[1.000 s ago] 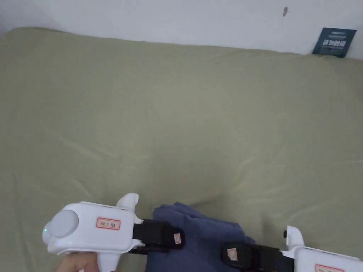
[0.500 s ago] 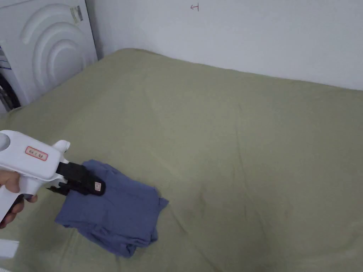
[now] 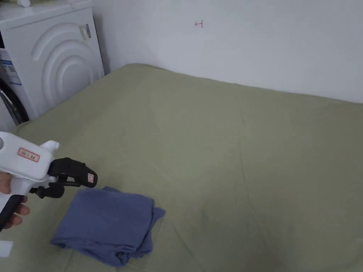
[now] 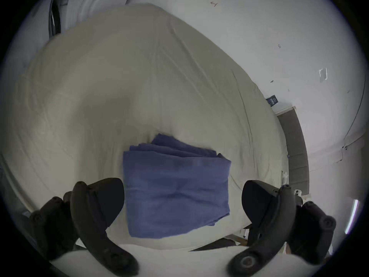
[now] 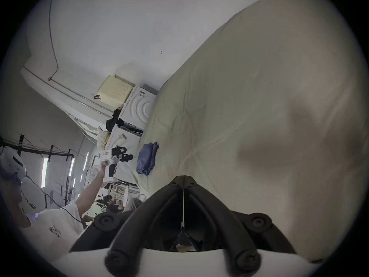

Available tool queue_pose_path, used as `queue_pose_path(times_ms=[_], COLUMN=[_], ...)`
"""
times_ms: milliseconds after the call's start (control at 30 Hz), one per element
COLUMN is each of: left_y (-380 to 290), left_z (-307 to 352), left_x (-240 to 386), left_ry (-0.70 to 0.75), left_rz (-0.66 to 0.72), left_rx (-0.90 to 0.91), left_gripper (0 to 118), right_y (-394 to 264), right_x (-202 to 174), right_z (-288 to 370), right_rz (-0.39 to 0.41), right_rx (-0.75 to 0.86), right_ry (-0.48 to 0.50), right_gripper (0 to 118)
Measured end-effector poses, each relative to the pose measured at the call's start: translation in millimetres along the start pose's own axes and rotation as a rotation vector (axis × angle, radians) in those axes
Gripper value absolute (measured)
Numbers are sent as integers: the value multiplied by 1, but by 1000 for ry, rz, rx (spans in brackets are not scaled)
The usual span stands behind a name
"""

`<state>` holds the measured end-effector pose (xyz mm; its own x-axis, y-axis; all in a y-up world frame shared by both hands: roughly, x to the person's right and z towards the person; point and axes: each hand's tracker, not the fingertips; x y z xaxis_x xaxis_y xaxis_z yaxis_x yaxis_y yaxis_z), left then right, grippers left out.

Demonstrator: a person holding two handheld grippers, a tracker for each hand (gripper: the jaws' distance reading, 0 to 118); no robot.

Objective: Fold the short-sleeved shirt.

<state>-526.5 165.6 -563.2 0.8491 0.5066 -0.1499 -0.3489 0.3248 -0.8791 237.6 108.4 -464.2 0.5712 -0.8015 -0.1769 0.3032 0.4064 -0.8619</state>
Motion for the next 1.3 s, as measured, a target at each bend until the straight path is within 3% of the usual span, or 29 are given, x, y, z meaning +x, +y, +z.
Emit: queue_pose_path(times_ms=[67,100,133,167,200,267,333,433,533,633,767,1300], left_y=[-5,-11,-16,-24,-33,-47,-65,-113,-170,-217,-245,-254], left_z=[9,15,20,22,16,12,5,-6,-14,-17,-25,-9], left_x=[18,33,46,63,82,119,162,240,330,399,441,470], left_ry=[52,68,62,53,56,112,33,28,132,218,213,191], left_rz=[-26,-52,-65,-64,-87,-146,-145,-247,-416,-521,-600,-614], left_rx=[45,107,149,193,219,307,366,456,619,777,931,978], left_gripper=[117,109,87,38,0,0,0,0,0,0,0,0], right_y=[6,8,11,15,17,24,30,33,24,16,7,3], right_x=[-6,-12,-18,-22,-31,-49,-63,-87,-123,-149,-174,-197], right_z=[12,18,23,32,38,47,58,66,68,65,71,94], right_rz=[34,65,90,124,165,221,299,445,644,750,797,801], right_rx=[12,32,50,68,110,172,270,394,571,723,823,876], right_ry=[6,-5,-19,-29,-71,-157,-247,-397,-608,-755,-805,-758], right_gripper=[3,3,3,3,3,3,3,3,3,3,3,4])
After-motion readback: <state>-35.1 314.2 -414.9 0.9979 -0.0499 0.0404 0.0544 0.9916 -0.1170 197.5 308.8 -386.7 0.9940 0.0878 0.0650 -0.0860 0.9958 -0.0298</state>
